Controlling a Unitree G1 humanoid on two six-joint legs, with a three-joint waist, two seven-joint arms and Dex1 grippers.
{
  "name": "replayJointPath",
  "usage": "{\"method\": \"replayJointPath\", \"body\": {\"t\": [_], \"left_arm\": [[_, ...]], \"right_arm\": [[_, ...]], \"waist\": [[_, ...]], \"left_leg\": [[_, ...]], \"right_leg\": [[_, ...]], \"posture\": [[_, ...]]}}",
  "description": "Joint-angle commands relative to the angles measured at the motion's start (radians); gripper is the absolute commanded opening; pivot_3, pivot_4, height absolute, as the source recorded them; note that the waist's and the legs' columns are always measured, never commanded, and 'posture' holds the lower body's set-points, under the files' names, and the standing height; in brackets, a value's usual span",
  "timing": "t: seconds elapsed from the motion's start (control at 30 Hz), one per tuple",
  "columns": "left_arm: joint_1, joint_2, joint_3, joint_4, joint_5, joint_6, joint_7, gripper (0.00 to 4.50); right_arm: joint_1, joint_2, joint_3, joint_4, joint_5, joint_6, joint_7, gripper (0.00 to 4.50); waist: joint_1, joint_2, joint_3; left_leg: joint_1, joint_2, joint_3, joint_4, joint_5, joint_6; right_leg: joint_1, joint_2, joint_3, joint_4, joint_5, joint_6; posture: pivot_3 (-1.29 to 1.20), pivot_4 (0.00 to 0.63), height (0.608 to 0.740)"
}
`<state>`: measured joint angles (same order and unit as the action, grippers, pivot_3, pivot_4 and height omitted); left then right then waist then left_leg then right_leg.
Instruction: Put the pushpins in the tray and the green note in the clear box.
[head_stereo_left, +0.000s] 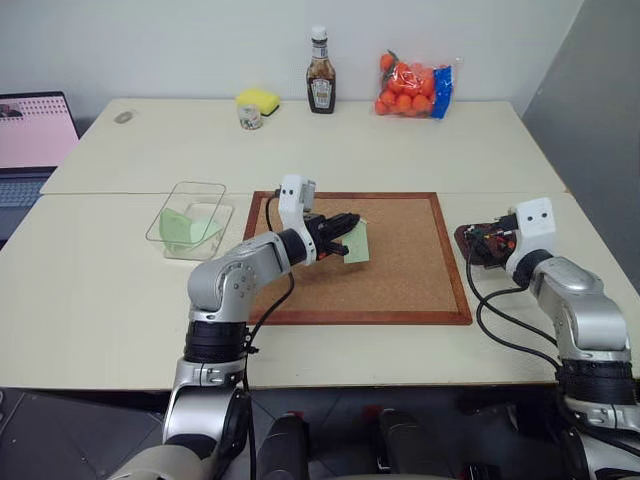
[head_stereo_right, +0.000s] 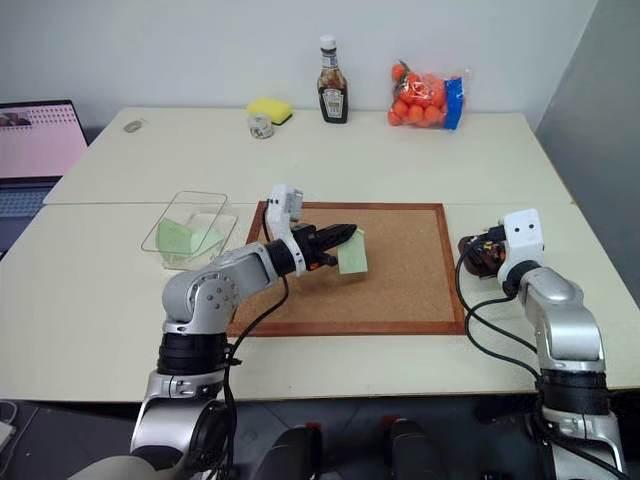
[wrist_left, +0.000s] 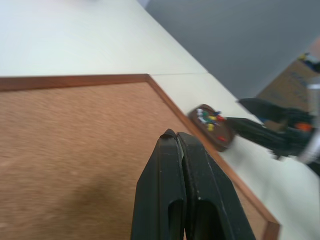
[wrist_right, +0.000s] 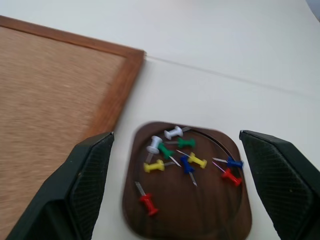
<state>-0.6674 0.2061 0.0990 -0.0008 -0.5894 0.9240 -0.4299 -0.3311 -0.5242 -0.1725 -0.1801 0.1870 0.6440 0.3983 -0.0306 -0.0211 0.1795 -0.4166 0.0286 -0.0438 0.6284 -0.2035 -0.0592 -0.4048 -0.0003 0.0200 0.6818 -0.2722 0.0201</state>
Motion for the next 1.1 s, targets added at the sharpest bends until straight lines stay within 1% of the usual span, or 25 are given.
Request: {"method": "replayJointPath", "body": {"t": [0.03, 0.17, 0.23, 0.33, 0.4, 0.5, 0.57, 0.63, 0.8, 0.97, 1.0, 1.03, 1.1], "left_arm": [[-0.05, 0.054, 0.067, -0.074, 0.015, -0.023, 0.054, 0.0], [-0.062, 0.122, 0.086, -0.107, 0.072, -0.021, 0.13, 0.0], [-0.067, 0.162, 0.115, -0.131, 0.11, -0.007, 0.194, 0.0], [-0.061, 0.23, 0.17, -0.15, 0.182, -0.008, 0.293, 0.0], [-0.052, 0.261, 0.193, -0.14, 0.214, -0.023, 0.326, 0.0], [-0.038, 0.291, 0.227, -0.088, 0.256, -0.053, 0.364, 0.0], [-0.037, 0.304, 0.253, -0.017, 0.282, -0.09, 0.384, 0.0], [-0.03, 0.312, 0.253, 0.033, 0.316, -0.132, 0.402, 0.0], [-0.007, 0.307, 0.258, 0.092, 0.353, -0.181, 0.425, 0.0], [0.017, 0.276, 0.272, 0.118, 0.357, -0.202, 0.454, 0.0], [0.017, 0.273, 0.274, 0.12, 0.357, -0.21, 0.454, 0.38], [0.015, 0.268, 0.277, 0.121, 0.353, -0.218, 0.453, 0.43], [0.002, 0.253, 0.288, 0.126, 0.346, -0.223, 0.466, 0.89]], "right_arm": [[0.007, -0.021, 0.045, -0.203, 0.084, -0.033, 0.117, 4.16], [-0.027, -0.022, 0.161, -0.255, 0.118, -0.102, 0.246, 4.16], [-0.084, -0.01, 0.235, -0.249, 0.145, -0.119, 0.325, 4.16], [-0.203, 0.014, 0.344, -0.18, 0.164, -0.13, 0.448, 4.16], [-0.266, 0.028, 0.389, -0.114, 0.145, -0.15, 0.489, 4.16], [-0.35, 0.062, 0.435, -0.013, 0.109, -0.186, 0.509, 4.16], [-0.398, 0.095, 0.455, 0.043, 0.094, -0.221, 0.523, 4.16], [-0.43, 0.126, 0.465, 0.079, 0.085, -0.242, 0.529, 4.16], [-0.452, 0.162, 0.481, 0.114, 0.065, -0.276, 0.543, 4.16], [-0.459, 0.192, 0.476, 0.132, 0.053, -0.3, 0.533, 4.16], [-0.459, 0.196, 0.476, 0.133, 0.05, -0.301, 0.532, 4.2], [-0.46, 0.199, 0.475, 0.134, 0.048, -0.302, 0.532, 4.2], [-0.459, 0.203, 0.476, 0.131, 0.045, -0.301, 0.532, 4.2]], "waist": [[-0.007, 0.0, 0.0], [-0.007, 0.0, 0.0], [-0.005, -0.002, 0.001], [-0.01, -0.003, 0.003], [-0.01, -0.003, 0.003], [0.0, -0.003, 0.003], [0.006, -0.003, 0.003], [0.007, -0.004, 0.003], [0.01, -0.004, 0.003], [0.007, -0.004, 0.003], [0.006, -0.004, 0.003], [0.005, -0.004, 0.003], [0.005, -0.004, 0.003]], "left_leg": [[0.0, 0.0, 0.0, 0.0, 0.0, 0.0], [0.001, 0.001, -0.001, 0.0, 0.0, 0.0], [0.001, 0.001, -0.001, 0.0, 0.0, 0.0], [0.001, 0.001, 0.0, 0.001, 0.0, 0.0], [0.001, 0.001, -0.002, 0.0, 0.0, 0.0], [0.001, 0.001, -0.004, 0.0, 0.0, 0.0], [0.0, 0.0, -0.004, 0.0, 0.0, 0.0], [0.0, 0.0, -0.004, 0.0, 0.0, 0.0], [-0.001, 0.0, -0.004, 0.0, 0.0, 0.0], [-0.001, 0.0, -0.004, 0.0, 0.0, 0.0], [-0.001, 0.0, -0.004, 0.0, 0.0, 0.0], [-0.001, 0.0, -0.004, 0.0, 0.0, 0.0], [-0.001, 0.0, -0.005, 0.0, 0.0, 0.0]], "right_leg": [[0.0, 0.0, 0.0, 0.0, 0.0, 0.0], [0.0, 0.001, 0.0, 0.0, 0.0, 0.0], [0.0, 0.001, 0.0, 0.0, 0.0, 0.0], [0.0, 0.001, 0.0, 0.0, 0.0, 0.001], [0.0, 0.002, -0.001, 0.0, 0.0, 0.0], [0.0, 0.001, -0.003, 0.0, 0.0, 0.0], [0.0, 0.0, -0.003, 0.0, 0.002, -0.003], [0.0, -0.001, -0.003, -0.001, 0.003, -0.004], [0.0, -0.002, -0.004, -0.001, 0.003, -0.005], [0.0, -0.002, -0.004, 0.0, 0.003, -0.005], [0.0, -0.002, -0.004, 0.0, 0.003, -0.005], [0.0, -0.002, -0.004, 0.0, 0.003, -0.005], [0.0, -0.002, -0.004, 0.0, 0.003, -0.005]], "posture": [[0.0, 0.15, 0.74], [0.0, 0.15, 0.74], [0.0, 0.15, 0.74], [0.0, 0.15, 0.74], [0.0, 0.15, 0.74], [0.0, 0.15, 0.74], [0.0, 0.15, 0.74], [0.0, 0.15, 0.74], [0.0, 0.15, 0.74], [0.0, 0.15, 0.74], [0.0, 0.15, 0.74], [0.0, 0.15, 0.74], [0.0, 0.15, 0.74]]}}
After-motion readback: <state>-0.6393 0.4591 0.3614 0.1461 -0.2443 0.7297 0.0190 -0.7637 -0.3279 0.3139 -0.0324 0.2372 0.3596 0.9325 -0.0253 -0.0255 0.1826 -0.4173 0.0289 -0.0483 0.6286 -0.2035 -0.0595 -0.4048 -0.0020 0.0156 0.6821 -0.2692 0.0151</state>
